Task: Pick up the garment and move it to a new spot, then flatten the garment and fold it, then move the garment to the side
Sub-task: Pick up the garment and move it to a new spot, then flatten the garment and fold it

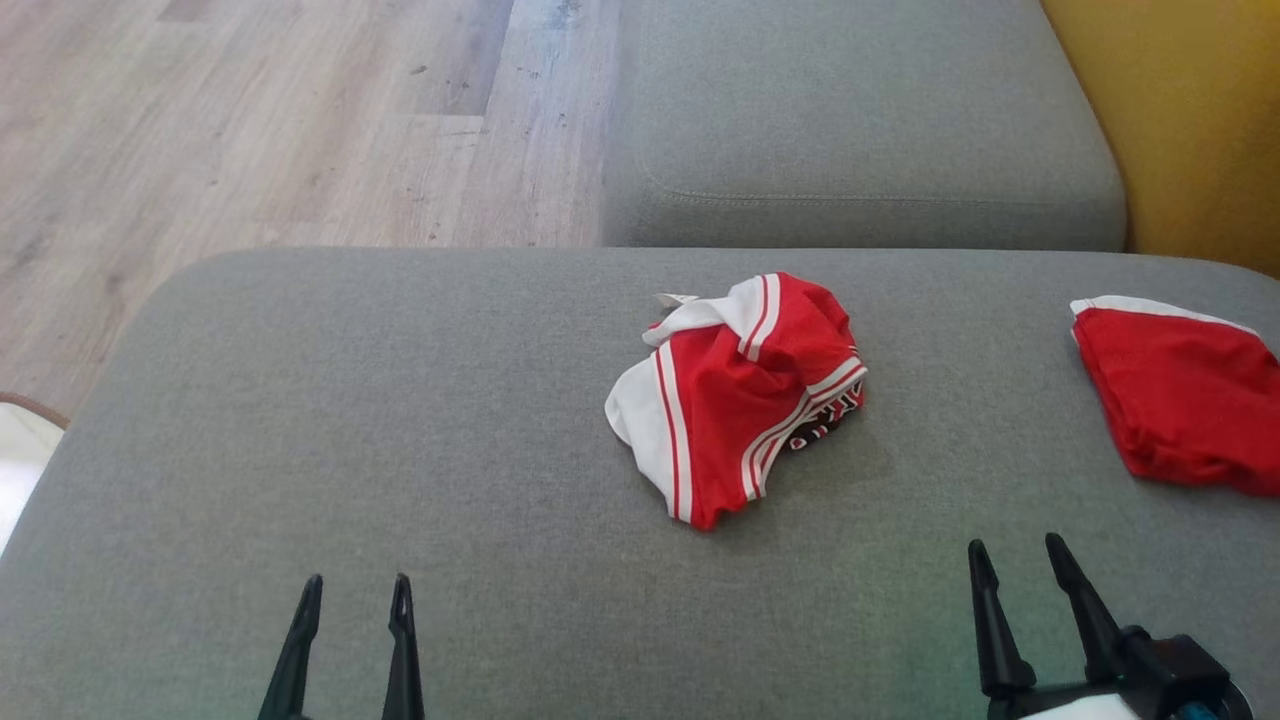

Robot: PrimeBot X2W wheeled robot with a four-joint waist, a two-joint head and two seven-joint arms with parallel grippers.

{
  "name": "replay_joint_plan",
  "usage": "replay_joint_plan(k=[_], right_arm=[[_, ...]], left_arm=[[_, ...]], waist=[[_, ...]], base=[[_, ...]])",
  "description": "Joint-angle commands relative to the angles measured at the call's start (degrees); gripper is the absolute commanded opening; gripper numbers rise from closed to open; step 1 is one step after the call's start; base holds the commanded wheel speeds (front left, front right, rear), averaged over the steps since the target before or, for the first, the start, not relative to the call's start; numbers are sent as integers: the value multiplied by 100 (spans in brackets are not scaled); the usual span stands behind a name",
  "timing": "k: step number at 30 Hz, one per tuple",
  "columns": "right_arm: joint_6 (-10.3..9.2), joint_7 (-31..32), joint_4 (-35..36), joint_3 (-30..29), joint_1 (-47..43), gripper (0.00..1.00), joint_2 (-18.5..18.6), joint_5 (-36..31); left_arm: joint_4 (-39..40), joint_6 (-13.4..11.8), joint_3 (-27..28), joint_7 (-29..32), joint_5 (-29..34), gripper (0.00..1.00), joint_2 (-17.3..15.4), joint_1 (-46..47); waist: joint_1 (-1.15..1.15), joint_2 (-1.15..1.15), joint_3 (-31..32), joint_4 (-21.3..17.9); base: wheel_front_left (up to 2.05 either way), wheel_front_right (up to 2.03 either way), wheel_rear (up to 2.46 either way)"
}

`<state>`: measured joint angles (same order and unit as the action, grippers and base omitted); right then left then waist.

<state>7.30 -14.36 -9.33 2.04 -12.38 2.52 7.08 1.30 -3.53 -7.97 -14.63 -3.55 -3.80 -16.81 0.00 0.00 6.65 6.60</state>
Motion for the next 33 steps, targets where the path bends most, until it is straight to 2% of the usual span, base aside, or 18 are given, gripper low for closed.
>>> replay_joint_plan(k=[1, 23, 28, 33], right_arm=[[19, -63, 155, 153, 201, 100, 36, -29], [19, -63, 190, 248, 297, 100, 36, 58], [19, -63, 284, 361, 345, 100, 36, 265], [19, -63, 312, 428, 375, 100, 36, 205]], left_arm=[[139, -3, 155, -37, 1, 100, 77, 179], [-70, 73, 242, -37, 33, 100, 86, 192], [-209, 165, 133, -37, 65, 100, 87, 342], [-546, 280, -36, -37, 19, 100, 88, 567]], waist=[[0, 0, -9, -25], [0, 0, -148, -227], [0, 0, -323, -336], [0, 0, -495, -479]], base=[[0, 0, 0], [0, 0, 0], [0, 0, 0], [0, 0, 0]])
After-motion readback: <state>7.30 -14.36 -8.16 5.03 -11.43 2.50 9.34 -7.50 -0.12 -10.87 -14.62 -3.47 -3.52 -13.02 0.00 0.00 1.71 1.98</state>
